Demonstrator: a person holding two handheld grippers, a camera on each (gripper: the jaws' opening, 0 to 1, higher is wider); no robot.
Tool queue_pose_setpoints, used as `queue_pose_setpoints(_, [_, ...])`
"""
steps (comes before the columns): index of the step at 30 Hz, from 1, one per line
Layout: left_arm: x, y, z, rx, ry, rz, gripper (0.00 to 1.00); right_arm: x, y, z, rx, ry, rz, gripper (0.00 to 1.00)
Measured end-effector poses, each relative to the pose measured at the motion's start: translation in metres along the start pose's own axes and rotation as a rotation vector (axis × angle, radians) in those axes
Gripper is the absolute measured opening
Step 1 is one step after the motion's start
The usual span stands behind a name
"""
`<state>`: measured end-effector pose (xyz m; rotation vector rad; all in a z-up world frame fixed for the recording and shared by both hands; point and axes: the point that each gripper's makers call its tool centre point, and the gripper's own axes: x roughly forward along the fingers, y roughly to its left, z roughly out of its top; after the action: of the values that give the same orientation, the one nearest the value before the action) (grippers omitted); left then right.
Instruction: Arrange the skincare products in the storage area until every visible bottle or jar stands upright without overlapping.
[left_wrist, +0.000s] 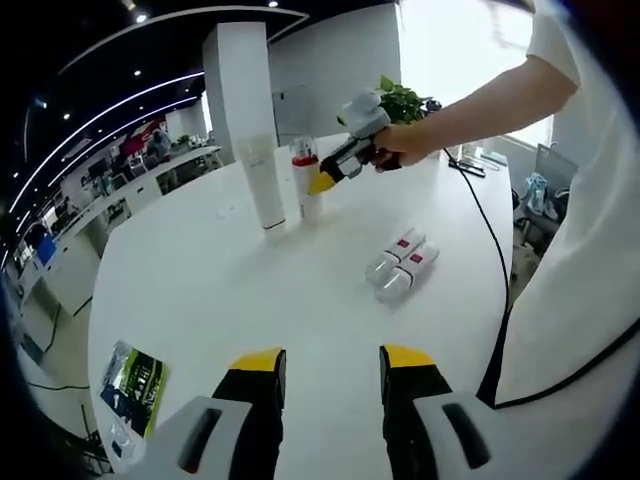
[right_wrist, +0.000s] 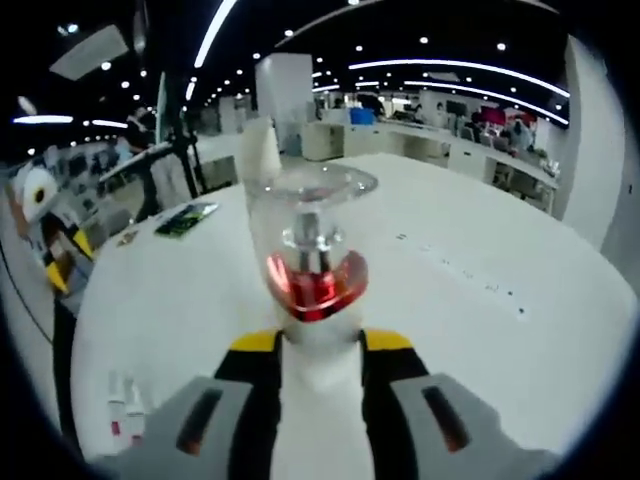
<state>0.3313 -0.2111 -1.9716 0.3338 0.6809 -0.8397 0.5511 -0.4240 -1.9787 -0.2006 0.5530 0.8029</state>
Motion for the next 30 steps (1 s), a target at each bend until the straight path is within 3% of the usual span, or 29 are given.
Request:
queue_pose_setpoints(17, [-0.004, 0.005, -0.010, 0.011, 0.029, 0.009, 0.37, 0.012, 0.002, 0.004, -0.042, 0.001, 0.034, 0.25])
queue_pose_setpoints(22, [-0.006, 0.006, -0.017, -0.002, 0.037, 0.015, 0.37, 0.013, 0.005, 0.016, -0.046, -0.037, 0.058, 0.34])
queue_pose_setpoints(25, [-0.007, 0.005, -0.019, -0.004, 0.042, 0.015, 0.37, 0.016, 0.006, 0.019, -0.121, -0.016, 0.088, 0.27])
queue_pose_setpoints(30, [-0.008, 0.004, -0.020, -0.009, 0.042, 0.020, 0.37, 0.015, 0.005, 0.018, -0.168, 0.009, 0.172, 0.26])
